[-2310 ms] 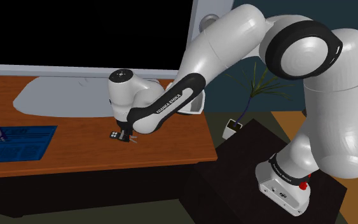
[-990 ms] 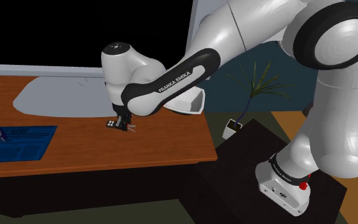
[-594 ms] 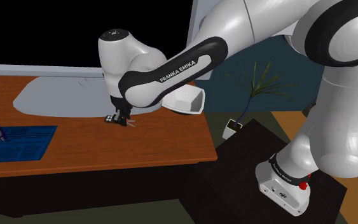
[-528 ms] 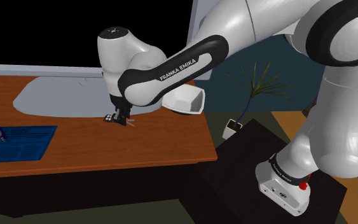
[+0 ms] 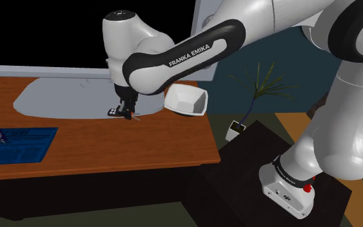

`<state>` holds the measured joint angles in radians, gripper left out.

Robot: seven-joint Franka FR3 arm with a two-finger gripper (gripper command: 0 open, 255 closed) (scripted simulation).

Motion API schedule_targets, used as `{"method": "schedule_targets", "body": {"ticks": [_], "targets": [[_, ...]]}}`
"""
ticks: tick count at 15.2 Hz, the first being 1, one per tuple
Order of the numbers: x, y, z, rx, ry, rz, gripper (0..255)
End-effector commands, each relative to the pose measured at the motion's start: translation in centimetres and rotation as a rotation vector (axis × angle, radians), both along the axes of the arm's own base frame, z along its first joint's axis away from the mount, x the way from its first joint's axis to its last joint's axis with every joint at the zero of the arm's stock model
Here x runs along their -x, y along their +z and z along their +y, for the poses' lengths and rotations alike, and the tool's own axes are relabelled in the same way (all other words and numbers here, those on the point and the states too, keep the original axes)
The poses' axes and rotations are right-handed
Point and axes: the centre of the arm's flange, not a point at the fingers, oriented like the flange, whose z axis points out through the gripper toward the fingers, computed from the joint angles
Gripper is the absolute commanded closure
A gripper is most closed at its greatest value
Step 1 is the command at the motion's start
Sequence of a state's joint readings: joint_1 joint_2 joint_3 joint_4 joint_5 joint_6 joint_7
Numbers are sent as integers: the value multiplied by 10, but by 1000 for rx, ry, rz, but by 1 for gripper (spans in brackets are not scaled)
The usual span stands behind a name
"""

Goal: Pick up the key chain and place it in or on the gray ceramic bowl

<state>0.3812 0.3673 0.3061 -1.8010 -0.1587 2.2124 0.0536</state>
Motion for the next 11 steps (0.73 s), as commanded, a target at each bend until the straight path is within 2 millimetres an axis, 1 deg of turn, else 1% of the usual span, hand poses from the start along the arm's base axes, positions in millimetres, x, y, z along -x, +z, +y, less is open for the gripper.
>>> {"method": "schedule_targets", "body": {"ticks": [1,11], "targets": [[-2,1,-22,0,0,0,255],[-6,5,-154,0,0,0,255]]}}
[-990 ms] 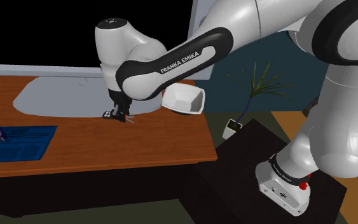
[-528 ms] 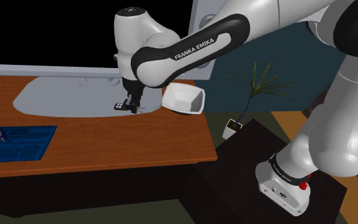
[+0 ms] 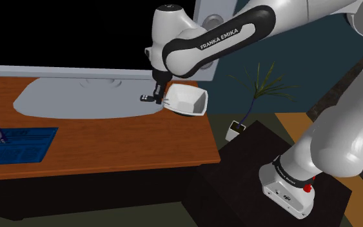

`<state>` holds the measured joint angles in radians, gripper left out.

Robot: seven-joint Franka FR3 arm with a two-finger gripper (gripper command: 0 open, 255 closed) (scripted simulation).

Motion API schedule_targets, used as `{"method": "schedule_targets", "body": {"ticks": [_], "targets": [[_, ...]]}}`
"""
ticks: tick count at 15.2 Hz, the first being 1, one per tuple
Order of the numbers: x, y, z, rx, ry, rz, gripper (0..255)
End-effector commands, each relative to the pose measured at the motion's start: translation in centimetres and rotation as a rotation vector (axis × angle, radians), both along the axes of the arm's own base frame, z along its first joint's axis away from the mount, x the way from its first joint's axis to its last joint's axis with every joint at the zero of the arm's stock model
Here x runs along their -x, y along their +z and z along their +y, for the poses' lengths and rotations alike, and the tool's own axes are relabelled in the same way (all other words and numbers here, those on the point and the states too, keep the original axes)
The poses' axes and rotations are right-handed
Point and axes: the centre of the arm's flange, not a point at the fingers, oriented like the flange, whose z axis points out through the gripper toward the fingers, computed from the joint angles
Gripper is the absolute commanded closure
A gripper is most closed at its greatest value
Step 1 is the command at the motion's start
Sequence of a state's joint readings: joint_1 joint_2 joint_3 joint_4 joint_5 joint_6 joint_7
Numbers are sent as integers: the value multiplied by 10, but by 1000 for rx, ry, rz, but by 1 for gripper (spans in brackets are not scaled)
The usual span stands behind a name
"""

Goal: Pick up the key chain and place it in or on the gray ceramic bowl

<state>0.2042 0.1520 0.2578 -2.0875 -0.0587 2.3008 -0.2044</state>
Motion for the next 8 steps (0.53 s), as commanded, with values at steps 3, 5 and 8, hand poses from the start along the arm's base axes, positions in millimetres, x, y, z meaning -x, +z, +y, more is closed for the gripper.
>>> {"method": "schedule_targets", "body": {"ticks": [3,5,8], "targets": [[-2,2,-53,0,3,0,255],[-3,3,-79,0,3,0,255],[-4,4,-119,0,3,0,255]]}}
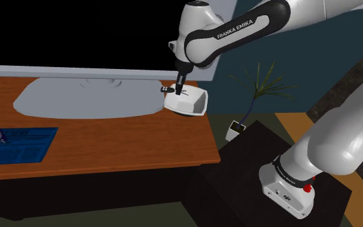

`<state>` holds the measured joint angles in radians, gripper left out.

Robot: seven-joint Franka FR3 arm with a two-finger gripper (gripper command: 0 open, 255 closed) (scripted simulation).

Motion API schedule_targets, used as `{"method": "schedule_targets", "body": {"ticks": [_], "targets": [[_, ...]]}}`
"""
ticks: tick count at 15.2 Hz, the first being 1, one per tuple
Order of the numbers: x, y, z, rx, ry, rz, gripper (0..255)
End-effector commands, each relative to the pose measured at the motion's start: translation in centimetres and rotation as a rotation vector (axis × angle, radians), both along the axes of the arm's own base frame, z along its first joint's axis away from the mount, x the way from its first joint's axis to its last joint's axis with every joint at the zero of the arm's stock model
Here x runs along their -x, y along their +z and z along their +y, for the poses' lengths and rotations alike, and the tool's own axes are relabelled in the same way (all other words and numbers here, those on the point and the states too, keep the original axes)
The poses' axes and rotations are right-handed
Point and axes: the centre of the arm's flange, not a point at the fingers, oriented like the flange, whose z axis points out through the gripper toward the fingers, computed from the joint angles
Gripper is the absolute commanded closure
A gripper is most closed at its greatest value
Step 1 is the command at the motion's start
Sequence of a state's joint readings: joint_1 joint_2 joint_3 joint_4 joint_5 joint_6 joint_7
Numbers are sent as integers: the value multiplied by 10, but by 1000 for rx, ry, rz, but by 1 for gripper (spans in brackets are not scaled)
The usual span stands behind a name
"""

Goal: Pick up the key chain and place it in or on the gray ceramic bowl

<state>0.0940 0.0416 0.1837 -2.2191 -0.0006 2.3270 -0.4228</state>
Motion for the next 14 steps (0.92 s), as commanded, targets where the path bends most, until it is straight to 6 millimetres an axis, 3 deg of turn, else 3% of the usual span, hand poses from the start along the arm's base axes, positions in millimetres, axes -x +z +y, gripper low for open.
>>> {"method": "schedule_targets", "body": {"ticks": [1,6,14], "targets": [[-3,1,-26,0,2,0,255],[-4,3,-85,0,2,0,255],[-4,-39,-85,0,2,0,255]]}}
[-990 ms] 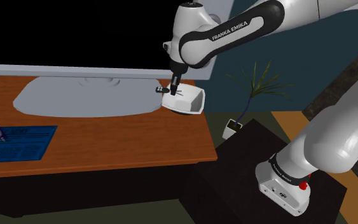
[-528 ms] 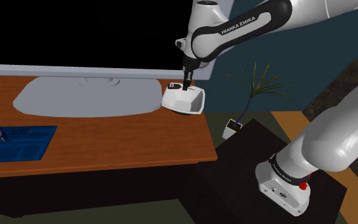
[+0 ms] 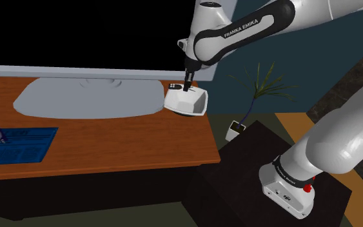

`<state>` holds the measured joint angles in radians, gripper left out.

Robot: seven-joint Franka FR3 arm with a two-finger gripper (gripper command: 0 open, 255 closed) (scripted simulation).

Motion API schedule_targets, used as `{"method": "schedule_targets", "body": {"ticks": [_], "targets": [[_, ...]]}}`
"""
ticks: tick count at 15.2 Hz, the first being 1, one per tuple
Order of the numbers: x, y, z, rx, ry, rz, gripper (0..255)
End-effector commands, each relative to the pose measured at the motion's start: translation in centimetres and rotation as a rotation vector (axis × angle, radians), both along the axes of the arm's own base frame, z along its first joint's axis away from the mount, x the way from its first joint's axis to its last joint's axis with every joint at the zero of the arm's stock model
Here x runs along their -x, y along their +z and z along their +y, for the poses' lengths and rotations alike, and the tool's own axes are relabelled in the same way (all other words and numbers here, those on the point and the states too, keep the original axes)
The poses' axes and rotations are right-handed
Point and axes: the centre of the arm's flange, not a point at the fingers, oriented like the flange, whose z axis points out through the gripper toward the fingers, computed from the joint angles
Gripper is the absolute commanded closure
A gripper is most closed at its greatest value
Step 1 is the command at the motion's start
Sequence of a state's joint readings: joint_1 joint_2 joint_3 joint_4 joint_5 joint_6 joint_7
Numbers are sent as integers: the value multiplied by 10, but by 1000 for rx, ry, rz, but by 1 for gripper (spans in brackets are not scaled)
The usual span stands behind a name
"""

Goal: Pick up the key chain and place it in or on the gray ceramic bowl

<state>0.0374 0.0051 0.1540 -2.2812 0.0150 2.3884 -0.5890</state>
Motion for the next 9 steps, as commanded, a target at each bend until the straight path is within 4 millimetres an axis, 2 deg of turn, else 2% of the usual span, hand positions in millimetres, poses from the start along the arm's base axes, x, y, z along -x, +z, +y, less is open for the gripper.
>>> {"method": "schedule_targets", "body": {"ticks": [1,7,9], "targets": [[-6,-42,-38,-1,-67,38,255],[-6,-75,-38,-1,-67,38,255],[-6,-75,-38,-1,-67,38,255]]}}
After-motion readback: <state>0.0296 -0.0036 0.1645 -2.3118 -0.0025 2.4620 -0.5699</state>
